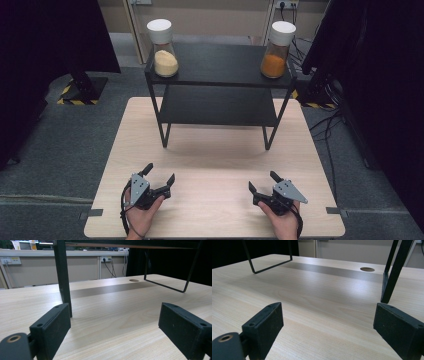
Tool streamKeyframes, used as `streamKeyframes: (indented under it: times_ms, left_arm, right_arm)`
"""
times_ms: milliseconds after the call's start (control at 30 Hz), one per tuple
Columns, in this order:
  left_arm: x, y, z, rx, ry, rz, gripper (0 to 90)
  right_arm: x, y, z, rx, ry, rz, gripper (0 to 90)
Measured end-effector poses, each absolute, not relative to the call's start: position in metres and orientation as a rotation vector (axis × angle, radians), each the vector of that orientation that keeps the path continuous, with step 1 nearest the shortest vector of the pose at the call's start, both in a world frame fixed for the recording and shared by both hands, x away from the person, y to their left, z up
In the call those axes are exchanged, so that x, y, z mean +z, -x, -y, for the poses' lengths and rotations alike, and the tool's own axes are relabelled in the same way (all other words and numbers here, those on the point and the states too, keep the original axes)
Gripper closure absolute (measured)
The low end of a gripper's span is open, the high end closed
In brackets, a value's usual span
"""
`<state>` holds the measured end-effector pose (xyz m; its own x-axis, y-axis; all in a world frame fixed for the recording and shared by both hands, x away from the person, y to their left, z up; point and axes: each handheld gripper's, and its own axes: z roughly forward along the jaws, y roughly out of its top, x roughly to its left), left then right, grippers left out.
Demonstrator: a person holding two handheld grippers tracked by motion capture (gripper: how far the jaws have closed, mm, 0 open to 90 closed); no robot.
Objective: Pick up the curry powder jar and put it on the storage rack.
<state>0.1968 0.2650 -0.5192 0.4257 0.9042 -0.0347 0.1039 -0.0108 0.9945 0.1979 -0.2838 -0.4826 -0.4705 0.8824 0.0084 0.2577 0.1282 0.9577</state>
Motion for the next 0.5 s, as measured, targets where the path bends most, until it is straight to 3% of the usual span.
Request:
streamKeyframes:
  times_ms: [500]
  left_arm:
    - [-0.5186, -0.1979, -0.2655, 0.81, -1.455, -0.954, 10.3]
  right_arm:
    - [-0.4828, -0.198, 0.2844, 1.365, -1.109, -1.814, 9.1]
